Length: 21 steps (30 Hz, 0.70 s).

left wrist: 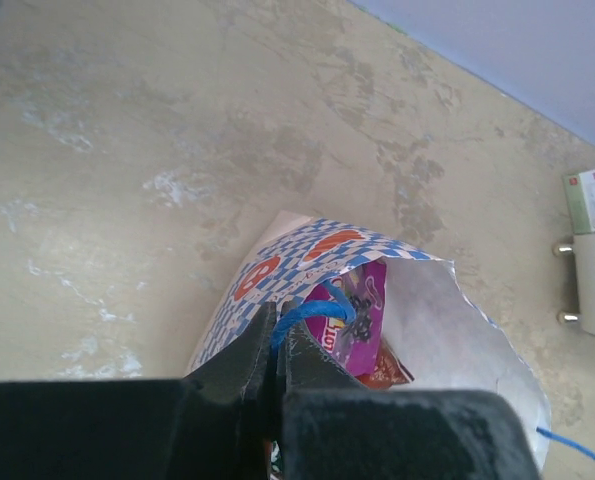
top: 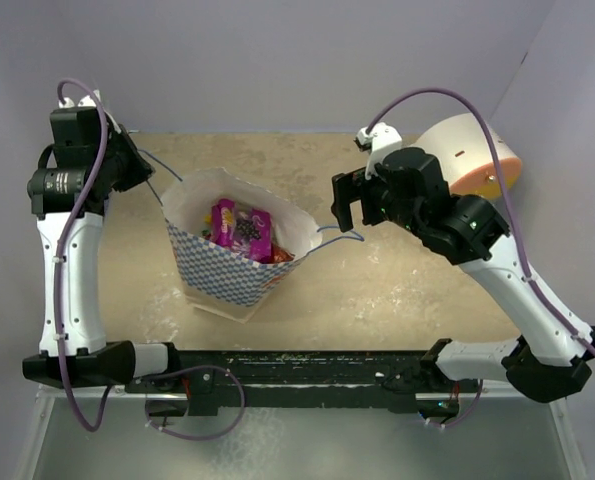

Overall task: Take the snacks out of the paper bag
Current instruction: Adjust the paper bag at the center of the board.

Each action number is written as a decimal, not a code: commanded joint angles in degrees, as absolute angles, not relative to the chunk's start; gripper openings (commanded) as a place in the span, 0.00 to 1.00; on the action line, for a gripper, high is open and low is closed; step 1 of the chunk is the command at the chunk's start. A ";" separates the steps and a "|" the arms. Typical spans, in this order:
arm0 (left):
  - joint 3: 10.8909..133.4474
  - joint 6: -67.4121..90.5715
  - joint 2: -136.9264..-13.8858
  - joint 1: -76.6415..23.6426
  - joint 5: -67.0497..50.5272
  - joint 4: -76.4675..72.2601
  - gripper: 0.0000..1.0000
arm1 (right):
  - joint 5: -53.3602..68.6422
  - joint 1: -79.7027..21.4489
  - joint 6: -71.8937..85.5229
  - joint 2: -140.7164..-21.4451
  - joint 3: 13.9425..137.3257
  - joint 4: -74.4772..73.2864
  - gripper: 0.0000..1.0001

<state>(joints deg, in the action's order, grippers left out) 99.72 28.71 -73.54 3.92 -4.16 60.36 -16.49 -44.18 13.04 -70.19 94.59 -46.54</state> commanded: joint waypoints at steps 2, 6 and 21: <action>109.81 22.80 -75.78 5.65 -0.62 55.63 0.00 | -6.29 -44.16 13.18 -72.78 94.78 -47.12 1.00; 114.01 19.90 -77.60 6.00 -0.16 53.94 0.00 | 0.42 -44.13 13.03 -75.20 94.36 -47.15 0.95; 95.86 35.56 -69.05 5.98 -43.27 21.28 0.00 | 14.12 -44.28 9.75 -82.44 91.90 -47.98 0.84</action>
<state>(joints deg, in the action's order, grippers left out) 99.35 25.56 -74.04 5.67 -27.00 45.21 10.13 -44.21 10.92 -82.00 92.16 -48.25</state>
